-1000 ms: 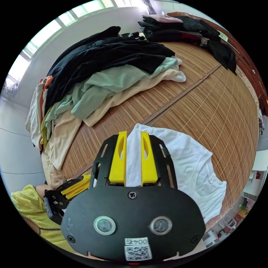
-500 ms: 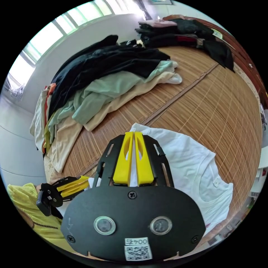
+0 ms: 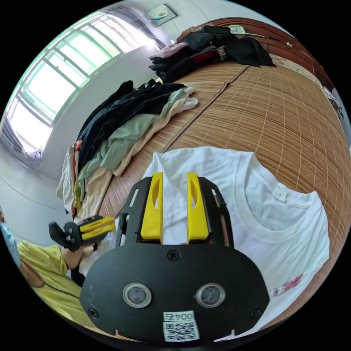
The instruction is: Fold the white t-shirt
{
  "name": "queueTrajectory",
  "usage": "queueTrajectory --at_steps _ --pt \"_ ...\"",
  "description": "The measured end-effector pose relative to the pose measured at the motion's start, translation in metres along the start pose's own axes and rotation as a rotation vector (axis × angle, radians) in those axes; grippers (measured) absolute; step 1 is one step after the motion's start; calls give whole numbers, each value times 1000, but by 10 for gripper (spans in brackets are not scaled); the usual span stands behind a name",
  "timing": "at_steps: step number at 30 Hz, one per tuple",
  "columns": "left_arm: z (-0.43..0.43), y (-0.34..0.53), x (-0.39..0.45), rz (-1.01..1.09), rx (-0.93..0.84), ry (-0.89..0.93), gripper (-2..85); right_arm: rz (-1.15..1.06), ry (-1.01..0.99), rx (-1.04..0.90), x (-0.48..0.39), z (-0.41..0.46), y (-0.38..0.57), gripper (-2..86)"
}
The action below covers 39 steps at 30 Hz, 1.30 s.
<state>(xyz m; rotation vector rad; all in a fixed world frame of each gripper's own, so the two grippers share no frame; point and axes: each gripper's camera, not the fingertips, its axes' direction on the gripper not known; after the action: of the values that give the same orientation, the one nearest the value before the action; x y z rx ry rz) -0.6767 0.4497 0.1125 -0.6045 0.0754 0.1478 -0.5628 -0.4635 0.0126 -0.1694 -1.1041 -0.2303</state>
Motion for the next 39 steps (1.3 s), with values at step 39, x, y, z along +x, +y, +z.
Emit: queueTrajectory --at_steps 39 --pt "-10 2 79 102 9 -163 29 -678 443 -187 -253 74 167 72"
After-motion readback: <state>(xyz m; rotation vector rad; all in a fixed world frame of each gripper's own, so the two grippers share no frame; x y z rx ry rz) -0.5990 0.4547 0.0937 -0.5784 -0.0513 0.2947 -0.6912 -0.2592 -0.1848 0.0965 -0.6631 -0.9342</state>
